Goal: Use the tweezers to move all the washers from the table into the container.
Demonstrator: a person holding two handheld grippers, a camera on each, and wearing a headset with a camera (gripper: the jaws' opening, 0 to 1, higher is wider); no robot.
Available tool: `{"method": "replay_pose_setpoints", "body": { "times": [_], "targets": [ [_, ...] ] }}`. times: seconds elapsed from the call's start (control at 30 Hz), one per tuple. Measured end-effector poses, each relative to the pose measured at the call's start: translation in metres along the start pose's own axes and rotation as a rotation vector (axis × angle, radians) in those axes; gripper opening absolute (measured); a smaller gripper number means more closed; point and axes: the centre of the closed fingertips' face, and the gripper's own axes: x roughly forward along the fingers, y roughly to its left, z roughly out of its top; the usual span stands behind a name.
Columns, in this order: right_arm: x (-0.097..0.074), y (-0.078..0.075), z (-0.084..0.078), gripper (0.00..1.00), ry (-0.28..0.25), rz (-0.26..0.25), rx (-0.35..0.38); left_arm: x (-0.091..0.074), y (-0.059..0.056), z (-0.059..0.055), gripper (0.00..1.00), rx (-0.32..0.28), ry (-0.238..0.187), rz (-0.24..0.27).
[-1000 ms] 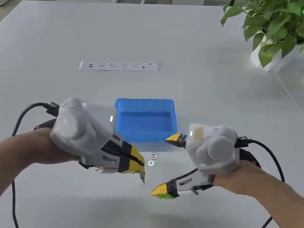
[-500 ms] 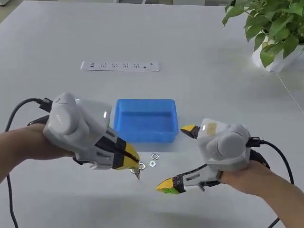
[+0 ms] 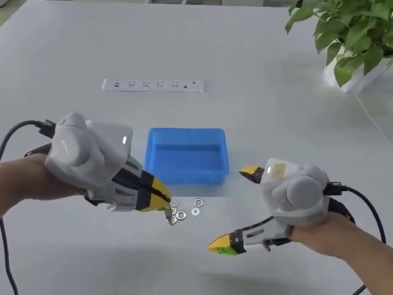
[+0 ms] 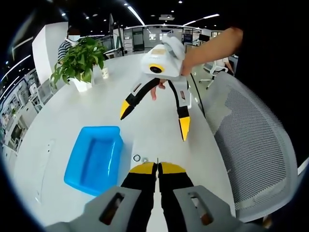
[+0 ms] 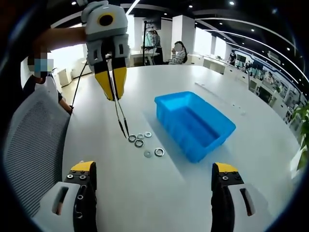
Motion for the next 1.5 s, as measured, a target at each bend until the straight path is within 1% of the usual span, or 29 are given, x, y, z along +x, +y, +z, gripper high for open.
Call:
{"method": "replay_pose_setpoints", "body": {
  "times": [0.3,0.67,0.77,0.8,0.83,0.97,1.07,1.13,1.2,1.23,1.37,1.43,1.5],
  "targets": [
    [-0.001,0.001,-0.004,1.00,0.010,-0.001,0.002,0.001,0.002,-0.005,0.05,0.003,0.009,-0.009],
    [0.000,0.004,-0.008,1.00,0.020,0.002,0.007,0.004,0.003,-0.003,0.05,0.010,-0.005,-0.029],
    [0.000,0.005,-0.009,1.00,0.022,0.002,0.006,0.005,0.003,-0.003,0.05,0.011,-0.003,-0.034],
    [0.000,0.005,-0.009,1.00,0.022,0.001,0.009,0.006,0.003,-0.004,0.05,0.016,0.005,-0.037],
    [0.000,0.005,-0.009,1.00,0.022,0.001,0.009,0.006,0.003,-0.003,0.05,0.015,-0.002,-0.041],
    [0.001,0.005,-0.008,0.99,0.022,0.004,0.006,0.006,0.003,-0.003,0.05,0.008,-0.003,-0.042],
    [0.004,0.011,-0.002,0.94,0.003,0.021,-0.021,0.005,0.003,-0.004,0.05,0.010,-0.003,-0.044],
    [0.008,0.015,0.000,0.92,0.004,0.033,-0.031,0.005,0.003,-0.004,0.05,0.012,-0.002,-0.046],
    [0.013,0.017,0.005,0.90,-0.009,0.041,-0.044,0.005,0.003,-0.004,0.05,0.012,-0.002,-0.048],
    [0.016,0.019,0.008,0.89,-0.016,0.054,-0.044,0.005,0.003,-0.004,0.05,0.013,-0.002,-0.049],
    [0.024,0.025,0.015,0.81,-0.026,0.078,-0.070,0.006,0.002,-0.003,0.05,0.013,-0.004,-0.056],
    [0.029,0.028,0.020,0.75,-0.037,0.097,-0.089,0.006,0.002,-0.003,0.05,0.011,-0.006,-0.058],
    [0.033,0.030,0.023,0.70,-0.033,0.114,-0.099,0.006,0.002,-0.004,0.05,0.009,-0.006,-0.059]
  ]
}}
